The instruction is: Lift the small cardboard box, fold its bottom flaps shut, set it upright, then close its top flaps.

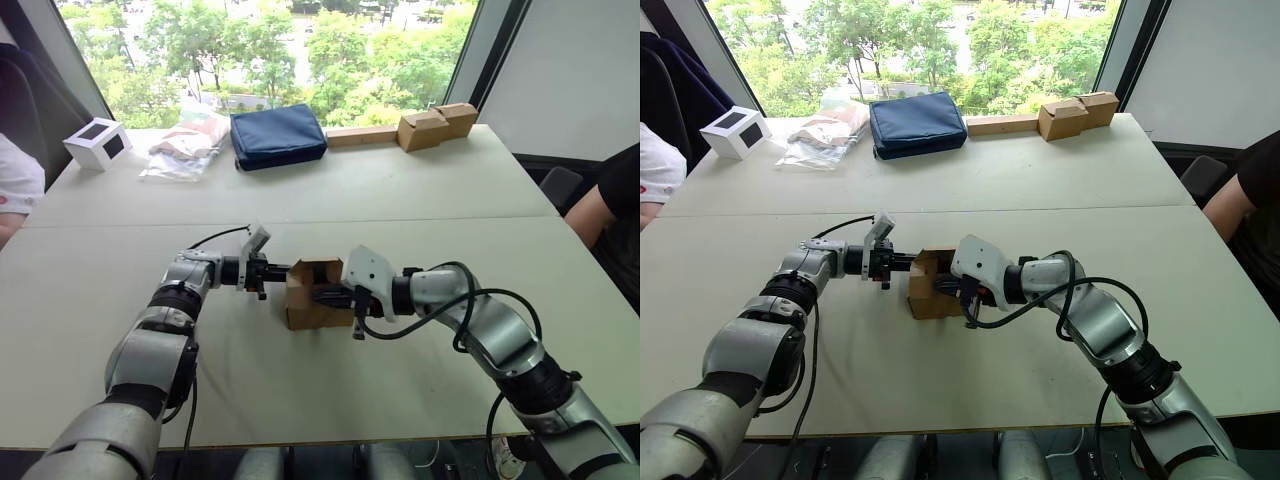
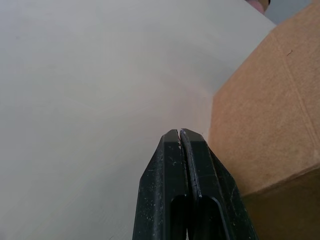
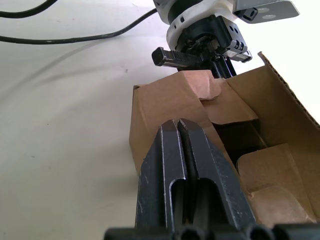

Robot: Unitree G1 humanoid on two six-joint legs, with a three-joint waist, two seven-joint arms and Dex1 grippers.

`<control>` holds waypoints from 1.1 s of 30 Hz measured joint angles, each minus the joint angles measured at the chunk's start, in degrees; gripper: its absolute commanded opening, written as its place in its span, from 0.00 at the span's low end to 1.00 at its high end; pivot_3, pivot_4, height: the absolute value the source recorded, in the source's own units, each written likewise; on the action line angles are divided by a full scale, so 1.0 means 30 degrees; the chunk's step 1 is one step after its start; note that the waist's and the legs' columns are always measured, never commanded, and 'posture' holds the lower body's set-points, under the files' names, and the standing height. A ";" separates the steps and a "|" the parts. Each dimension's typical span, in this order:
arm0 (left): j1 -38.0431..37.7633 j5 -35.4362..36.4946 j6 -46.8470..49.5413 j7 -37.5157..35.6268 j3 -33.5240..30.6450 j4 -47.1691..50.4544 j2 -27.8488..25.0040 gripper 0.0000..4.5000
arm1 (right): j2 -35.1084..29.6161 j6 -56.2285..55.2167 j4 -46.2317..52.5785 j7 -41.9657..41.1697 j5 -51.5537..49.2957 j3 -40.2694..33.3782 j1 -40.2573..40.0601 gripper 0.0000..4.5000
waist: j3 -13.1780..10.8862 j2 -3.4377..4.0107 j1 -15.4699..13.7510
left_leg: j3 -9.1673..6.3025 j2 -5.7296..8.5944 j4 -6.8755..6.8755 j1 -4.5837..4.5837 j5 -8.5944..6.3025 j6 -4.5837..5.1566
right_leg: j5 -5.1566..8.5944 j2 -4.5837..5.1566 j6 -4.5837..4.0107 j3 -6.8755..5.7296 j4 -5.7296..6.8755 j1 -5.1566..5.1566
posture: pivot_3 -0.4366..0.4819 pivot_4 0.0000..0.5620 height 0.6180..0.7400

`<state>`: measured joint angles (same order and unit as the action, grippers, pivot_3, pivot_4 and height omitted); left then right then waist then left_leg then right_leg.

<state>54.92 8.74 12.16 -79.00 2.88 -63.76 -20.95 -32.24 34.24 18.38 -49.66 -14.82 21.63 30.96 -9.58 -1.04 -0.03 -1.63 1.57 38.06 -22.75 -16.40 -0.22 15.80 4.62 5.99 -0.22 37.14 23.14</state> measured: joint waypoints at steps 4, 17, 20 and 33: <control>-0.0441 0.0024 0.0079 0.0215 -0.0328 0.0622 -0.0291 0.00 | 0.0151 -0.0265 -0.0328 -0.0207 0.0080 -0.0002 0.0050 0.00 | 0.0000 0.0000 0.0127 | -0.0002 0.0000 0.0000 -0.0001 0.0001 -0.0001 | 0.0000 0.0001 0.0000 0.0000 0.0003 0.0002 | 0.48 0.27 0.98; -0.7416 0.3914 0.6489 0.0053 -0.2081 1.6714 -0.5348 0.00 | 0.0549 -0.0723 -0.0843 -0.0652 0.0155 -0.0168 0.0138 0.00 | 0.0006 0.0012 0.0306 | -0.0004 -0.0014 -0.0018 -0.0014 0.0003 -0.0018 | -0.0003 0.0092 -0.0007 0.0060 -0.0005 0.0019 | 0.48 0.27 0.98; -0.9173 0.5489 0.8749 0.0592 -0.2064 2.1385 -0.5767 0.00 | 0.0636 -0.0728 -0.0926 -0.0715 0.0145 -0.0239 0.0135 0.00 | 0.0005 0.0010 0.0081 | -0.0038 -0.0002 -0.0016 -0.0022 0.0030 -0.0066 | -0.0004 0.0127 -0.0008 0.0029 -0.0011 0.0008 | 0.48 0.27 0.98; -1.1048 0.6762 0.9593 0.3634 -0.0357 2.5331 -0.5398 0.00 | 0.0715 -0.0878 -0.1348 -0.0849 0.0149 -0.0548 0.0137 0.00 | 0.0006 0.0013 0.0242 | -0.0029 -0.0003 -0.0042 -0.0010 0.0032 -0.0069 | -0.0002 0.0099 -0.0013 0.0026 -0.0016 0.0019 | 0.48 0.27 0.98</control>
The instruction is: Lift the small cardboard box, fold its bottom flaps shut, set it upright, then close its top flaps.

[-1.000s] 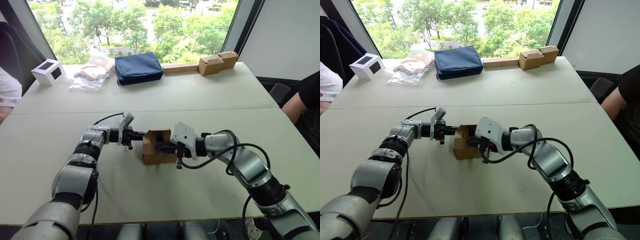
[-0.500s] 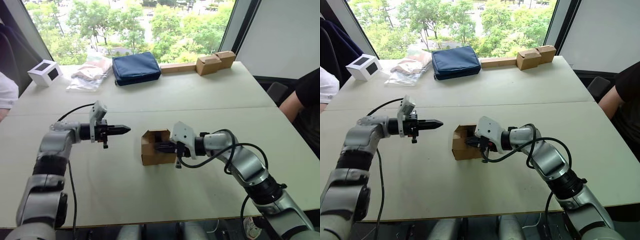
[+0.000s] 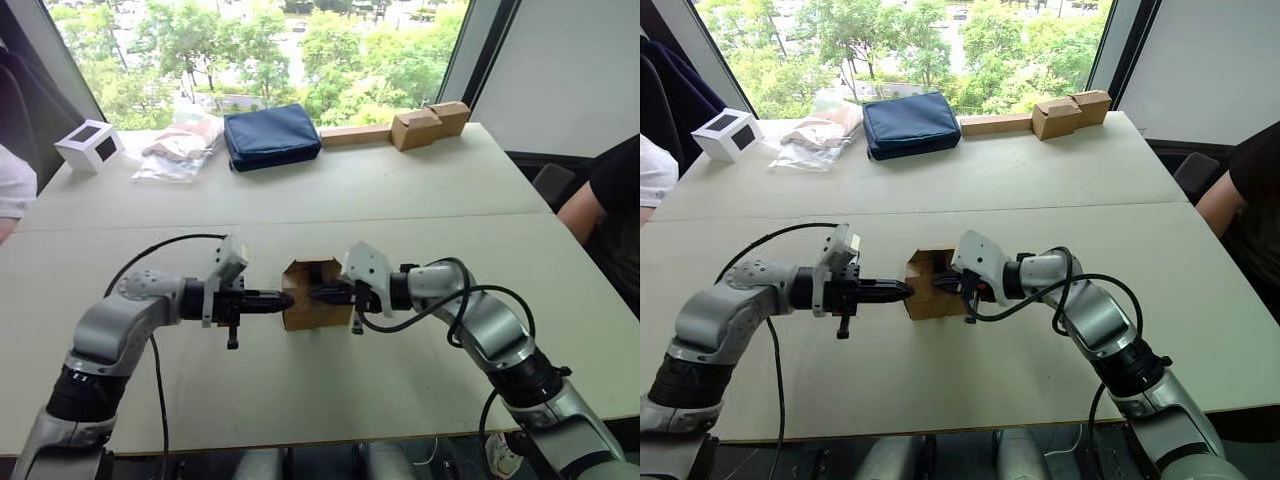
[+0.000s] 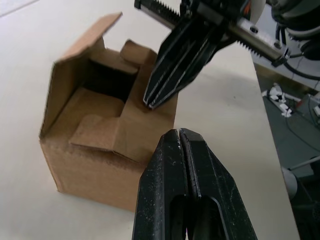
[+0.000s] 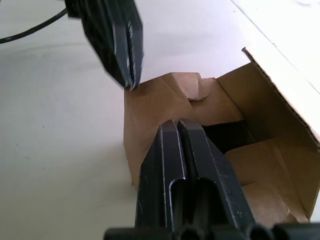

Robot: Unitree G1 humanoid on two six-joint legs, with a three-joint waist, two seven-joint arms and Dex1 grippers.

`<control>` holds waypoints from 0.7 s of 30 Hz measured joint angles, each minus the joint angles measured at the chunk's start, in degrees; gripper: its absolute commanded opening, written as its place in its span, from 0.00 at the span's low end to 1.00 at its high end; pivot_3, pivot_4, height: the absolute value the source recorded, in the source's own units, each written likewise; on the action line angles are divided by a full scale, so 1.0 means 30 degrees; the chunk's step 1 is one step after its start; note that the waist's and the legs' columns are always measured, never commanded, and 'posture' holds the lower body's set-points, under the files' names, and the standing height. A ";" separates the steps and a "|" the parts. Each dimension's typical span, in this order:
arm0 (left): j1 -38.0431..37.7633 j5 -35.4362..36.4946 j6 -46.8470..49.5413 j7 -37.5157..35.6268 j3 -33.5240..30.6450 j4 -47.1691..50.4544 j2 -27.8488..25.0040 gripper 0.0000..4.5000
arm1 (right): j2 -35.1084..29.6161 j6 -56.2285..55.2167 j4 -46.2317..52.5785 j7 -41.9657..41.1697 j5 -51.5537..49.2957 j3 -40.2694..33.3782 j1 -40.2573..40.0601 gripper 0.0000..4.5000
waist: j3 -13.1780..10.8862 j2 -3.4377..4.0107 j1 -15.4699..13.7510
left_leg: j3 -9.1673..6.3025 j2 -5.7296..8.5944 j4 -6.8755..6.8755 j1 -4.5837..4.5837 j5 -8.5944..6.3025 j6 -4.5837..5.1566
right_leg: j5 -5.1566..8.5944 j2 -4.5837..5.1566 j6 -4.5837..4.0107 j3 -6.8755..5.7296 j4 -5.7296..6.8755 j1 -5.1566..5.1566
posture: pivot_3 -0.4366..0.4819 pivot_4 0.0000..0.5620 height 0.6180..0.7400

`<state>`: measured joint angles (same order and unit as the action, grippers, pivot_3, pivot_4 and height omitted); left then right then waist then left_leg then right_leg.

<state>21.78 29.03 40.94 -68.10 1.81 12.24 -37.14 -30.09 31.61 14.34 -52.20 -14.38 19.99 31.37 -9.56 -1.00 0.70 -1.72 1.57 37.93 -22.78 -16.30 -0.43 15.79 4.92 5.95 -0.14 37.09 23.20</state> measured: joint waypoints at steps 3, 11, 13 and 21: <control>0.0012 -0.0310 -0.0579 0.0239 0.0366 -0.0629 0.0055 0.00 | 0.0232 0.0092 -0.0006 0.0001 -0.0253 -0.0326 0.0062 0.00 | 0.0000 0.0000 -0.0031 | 0.0002 0.0003 0.0001 0.0001 0.0000 0.0000 | 0.0000 0.0002 0.0000 0.0000 -0.0001 -0.0003 | 0.48 0.27 0.98; 0.0103 -0.0298 -0.0904 0.0626 0.0582 -0.0856 0.0137 0.00 | 0.2127 0.3222 0.0393 0.1415 -0.4820 -0.4919 0.2490 0.00 | -0.0001 0.0004 -0.0006 | -0.0004 0.0000 -0.0001 0.0004 0.0000 0.0000 | 0.0000 0.0008 0.0000 0.0000 0.0004 0.0001 | 0.48 0.27 0.98; 0.0104 -0.0290 -0.0912 0.0714 0.0583 -0.0864 0.0217 0.00 | 0.2119 0.3187 0.0340 0.1864 -0.4646 -0.5112 0.3154 0.00 | -0.0001 0.0004 -0.0024 | -0.0003 0.0001 -0.0008 0.0003 0.0000 0.0000 | 0.0000 0.0011 0.0000 -0.0001 -0.0002 0.0001 | 0.48 0.27 0.98; 0.0100 -0.0321 -0.1198 0.0756 0.0623 -0.1058 0.0284 0.00 | 0.1240 0.2776 -0.0991 0.2548 -0.1414 -0.1669 0.3555 0.00 | -0.0002 0.0005 0.0005 | 0.0009 0.0007 -0.0007 -0.0001 0.0000 0.0000 | 0.0000 0.0014 0.0000 -0.0001 0.0000 0.0010 | 0.48 0.27 0.98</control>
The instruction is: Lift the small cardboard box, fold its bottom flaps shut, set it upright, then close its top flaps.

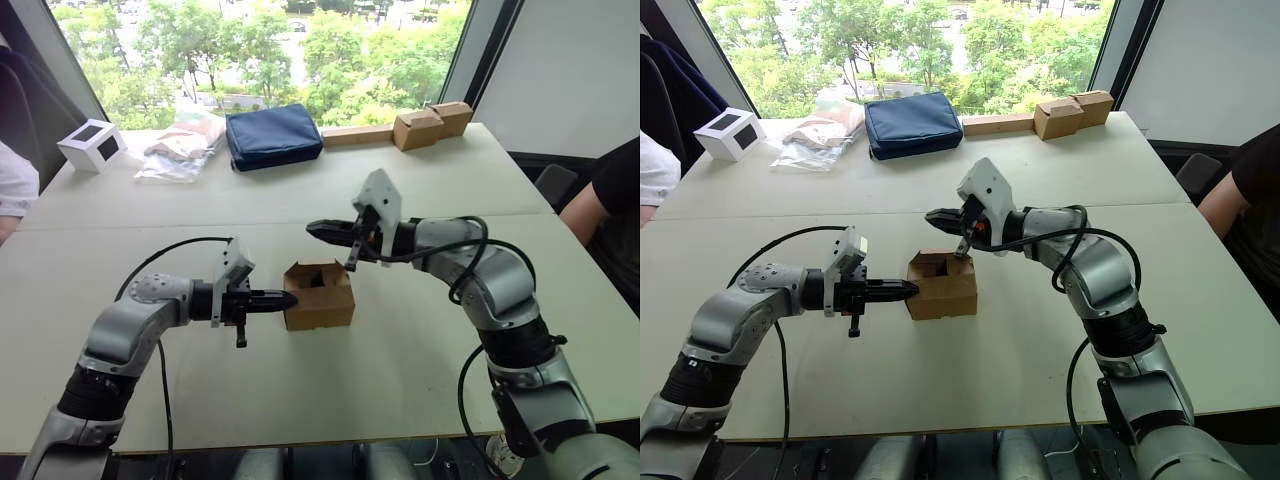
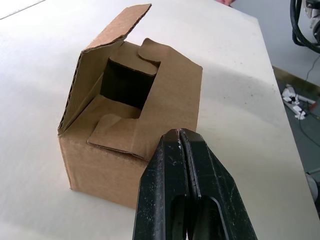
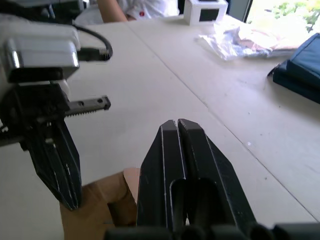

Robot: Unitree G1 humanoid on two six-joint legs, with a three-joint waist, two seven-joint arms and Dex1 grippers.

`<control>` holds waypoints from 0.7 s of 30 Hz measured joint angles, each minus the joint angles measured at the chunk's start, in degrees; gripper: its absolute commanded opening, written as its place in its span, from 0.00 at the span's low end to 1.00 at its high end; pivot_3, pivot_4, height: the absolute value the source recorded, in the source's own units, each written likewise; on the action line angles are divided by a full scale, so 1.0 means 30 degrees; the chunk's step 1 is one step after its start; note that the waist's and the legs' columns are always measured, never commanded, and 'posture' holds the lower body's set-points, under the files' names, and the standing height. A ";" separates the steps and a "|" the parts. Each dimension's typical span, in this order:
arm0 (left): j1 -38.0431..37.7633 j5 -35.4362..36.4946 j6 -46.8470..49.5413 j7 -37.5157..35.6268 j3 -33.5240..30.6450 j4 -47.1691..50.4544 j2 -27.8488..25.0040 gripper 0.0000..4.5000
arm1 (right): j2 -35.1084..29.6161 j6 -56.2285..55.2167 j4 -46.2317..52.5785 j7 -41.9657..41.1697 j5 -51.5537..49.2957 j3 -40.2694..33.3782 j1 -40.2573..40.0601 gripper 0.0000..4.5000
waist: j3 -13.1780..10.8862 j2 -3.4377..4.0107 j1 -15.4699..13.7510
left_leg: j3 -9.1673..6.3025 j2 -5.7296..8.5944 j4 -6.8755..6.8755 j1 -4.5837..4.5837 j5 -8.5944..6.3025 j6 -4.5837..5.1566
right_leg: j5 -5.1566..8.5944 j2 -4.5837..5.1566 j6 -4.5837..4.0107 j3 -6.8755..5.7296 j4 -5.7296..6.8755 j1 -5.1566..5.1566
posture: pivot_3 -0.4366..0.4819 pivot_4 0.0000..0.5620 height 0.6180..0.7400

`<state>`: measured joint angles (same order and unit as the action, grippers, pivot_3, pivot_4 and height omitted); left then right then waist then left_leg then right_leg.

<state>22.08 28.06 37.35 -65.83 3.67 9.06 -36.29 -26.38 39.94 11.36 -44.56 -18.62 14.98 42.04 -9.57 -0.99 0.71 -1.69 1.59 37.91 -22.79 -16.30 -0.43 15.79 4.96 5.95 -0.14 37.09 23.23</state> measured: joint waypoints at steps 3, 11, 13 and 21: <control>-0.0004 -0.0008 -0.0105 0.0045 0.0014 -0.0021 0.0001 0.00 | -0.0514 -0.0740 -0.0066 -0.0247 0.1258 0.1347 -0.0624 0.00 | 0.0001 -0.0002 -0.0027 | -0.0002 0.0002 0.0000 -0.0002 0.0000 0.0000 | 0.0000 -0.0003 0.0000 -0.0002 -0.0001 -0.0004 | 0.48 0.27 0.98; -0.0025 0.0140 -0.0076 0.0485 -0.0039 -0.0014 0.0086 0.00 | -0.0732 -0.0876 0.0882 -0.0817 0.1826 0.2249 -0.2070 0.00 | 0.0001 -0.0001 0.0004 | -0.0004 0.0001 0.0001 0.0000 0.0000 0.0003 | 0.0000 -0.0015 0.0001 -0.0001 -0.0001 -0.0003 | 0.48 0.27 0.98; 0.0046 0.0414 -0.0006 0.0656 -0.0148 -0.0038 0.0106 0.00 | -0.0738 -0.0798 0.1068 -0.0854 0.1837 0.2254 -0.2263 0.00 | 0.0001 -0.0001 0.0002 | -0.0004 0.0001 0.0001 0.0000 0.0000 0.0003 | 0.0000 -0.0013 0.0001 -0.0001 -0.0001 -0.0003 | 0.48 0.27 0.98; 0.1645 0.1321 0.0353 0.1265 -0.1178 -0.1172 0.0558 0.00 | -0.0727 -0.0643 0.1096 -0.0814 0.2115 0.2210 -0.2476 0.00 | 0.0000 -0.0004 -0.0017 | -0.0002 0.0005 0.0005 0.0002 0.0001 0.0002 | -0.0001 -0.0056 0.0002 -0.0016 0.0000 -0.0007 | 0.48 0.27 0.98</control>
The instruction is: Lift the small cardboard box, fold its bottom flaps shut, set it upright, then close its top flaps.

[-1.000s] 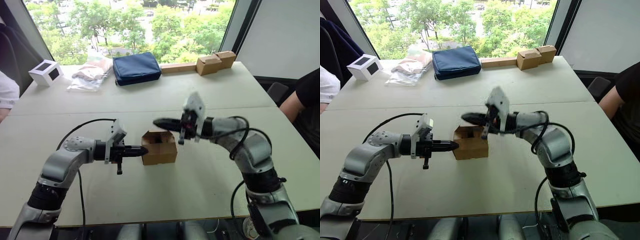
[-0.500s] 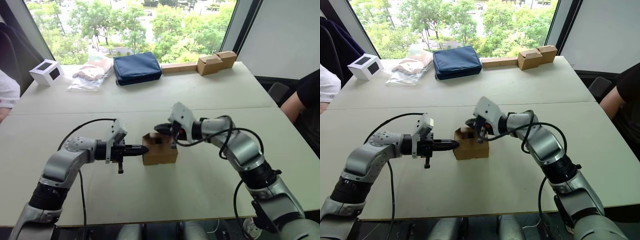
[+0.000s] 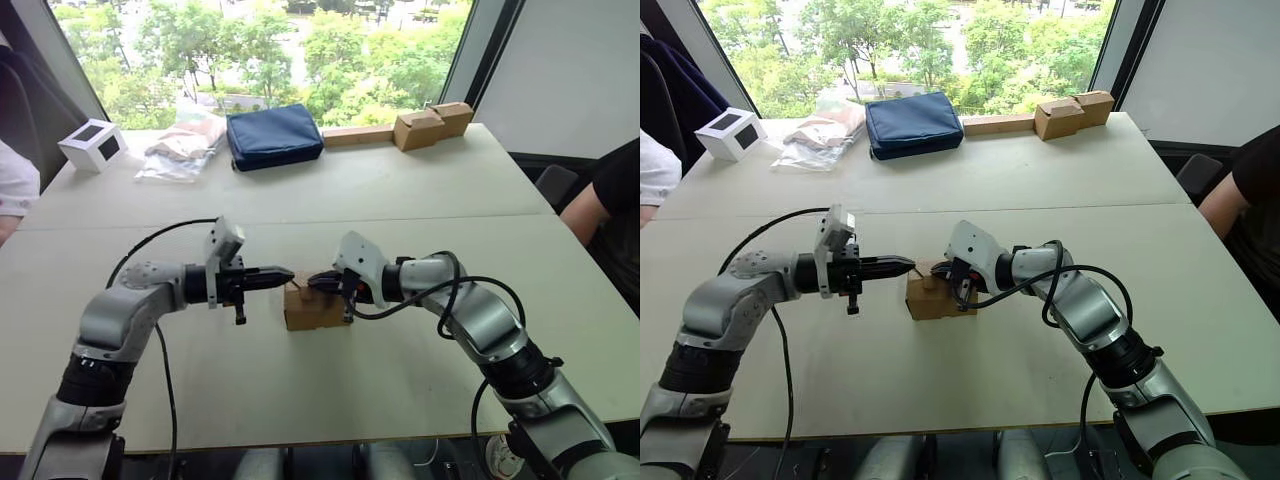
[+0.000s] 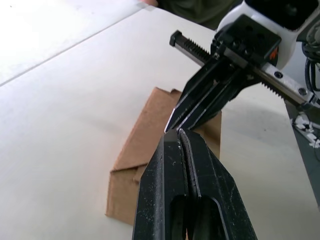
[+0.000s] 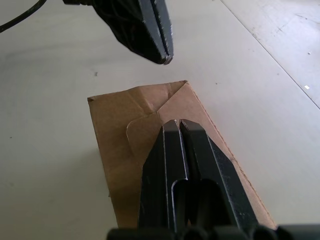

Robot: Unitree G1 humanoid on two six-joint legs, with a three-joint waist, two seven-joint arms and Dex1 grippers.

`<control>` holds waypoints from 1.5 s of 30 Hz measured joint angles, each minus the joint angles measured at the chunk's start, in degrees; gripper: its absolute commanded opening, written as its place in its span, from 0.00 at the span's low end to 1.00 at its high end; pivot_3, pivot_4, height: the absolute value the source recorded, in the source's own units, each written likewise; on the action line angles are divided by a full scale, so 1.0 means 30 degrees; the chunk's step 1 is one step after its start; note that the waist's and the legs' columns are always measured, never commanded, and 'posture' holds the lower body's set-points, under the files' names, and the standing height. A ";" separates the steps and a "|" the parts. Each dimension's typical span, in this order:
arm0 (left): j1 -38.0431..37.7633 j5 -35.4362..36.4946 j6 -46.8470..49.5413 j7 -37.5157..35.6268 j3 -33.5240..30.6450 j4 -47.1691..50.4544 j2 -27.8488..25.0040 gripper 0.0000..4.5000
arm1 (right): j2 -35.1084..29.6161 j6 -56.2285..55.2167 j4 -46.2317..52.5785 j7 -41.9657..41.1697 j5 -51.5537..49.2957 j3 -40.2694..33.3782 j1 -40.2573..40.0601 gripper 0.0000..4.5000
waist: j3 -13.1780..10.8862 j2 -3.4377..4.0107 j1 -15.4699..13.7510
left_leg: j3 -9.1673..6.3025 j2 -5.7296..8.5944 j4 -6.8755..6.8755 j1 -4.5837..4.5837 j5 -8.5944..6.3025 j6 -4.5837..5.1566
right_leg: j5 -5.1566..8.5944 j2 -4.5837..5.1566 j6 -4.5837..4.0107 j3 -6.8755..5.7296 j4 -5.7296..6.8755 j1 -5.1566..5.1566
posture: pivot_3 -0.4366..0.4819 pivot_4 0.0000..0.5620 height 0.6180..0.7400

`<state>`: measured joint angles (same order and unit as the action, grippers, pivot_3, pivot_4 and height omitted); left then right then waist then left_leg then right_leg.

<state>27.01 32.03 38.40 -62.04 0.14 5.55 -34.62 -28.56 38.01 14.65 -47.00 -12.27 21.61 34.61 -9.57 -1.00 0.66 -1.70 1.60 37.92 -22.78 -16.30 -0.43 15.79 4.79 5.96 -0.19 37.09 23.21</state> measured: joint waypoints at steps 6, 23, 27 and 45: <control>0.0845 -0.1316 -0.1375 0.0437 0.0839 -0.2090 0.0999 0.00 | -0.0002 0.0151 0.0220 0.0039 0.0011 -0.0189 -0.0071 0.00 | 0.0001 -0.0001 0.0001 | 0.0000 -0.0002 0.0001 -0.0002 0.0000 0.0000 | 0.0000 -0.0016 0.0000 0.0003 0.0000 0.0002 | 0.48 0.27 0.98; 0.0989 -0.2313 -0.2622 0.0443 0.1753 -0.3100 0.1911 0.00 | -0.1540 0.0749 0.3923 -0.0261 -0.0572 -0.0699 -0.2224 0.00 | 0.0002 -0.0003 -0.0022 | -0.0003 -0.0004 0.0002 0.0000 -0.0001 0.0002 | 0.0000 -0.0012 0.0000 0.0005 -0.0004 -0.0007 | 0.48 0.27 0.98; 0.0980 -0.2121 -0.2488 0.0660 0.1671 -0.3106 0.2034 0.00 | -0.1537 0.0095 0.3298 -0.0198 0.0000 -0.0189 -0.2492 0.00 | 0.0002 -0.0003 -0.0008 | -0.0003 -0.0009 0.0002 0.0000 0.0000 0.0002 | 0.0000 -0.0021 0.0000 0.0005 -0.0002 -0.0004 | 0.48 0.27 0.98; 0.0657 -0.1462 -0.1220 0.1178 0.1076 -0.2185 0.2002 0.00 | -0.0866 -0.1150 0.1847 -0.0129 0.1206 0.0192 -0.2060 0.00 | 0.0002 -0.0004 -0.0008 | -0.0004 -0.0011 0.0003 0.0013 0.0001 0.0000 | 0.0000 -0.0023 0.0000 0.0007 -0.0001 -0.0014 | 0.48 0.27 0.98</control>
<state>28.98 27.64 34.74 -58.50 3.37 -1.01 -28.61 -31.15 34.56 20.19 -47.39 -8.66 22.18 28.43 -9.56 -1.01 0.64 -1.71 1.57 37.93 -22.74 -16.30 -0.43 15.79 4.72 5.95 -0.17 37.08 23.17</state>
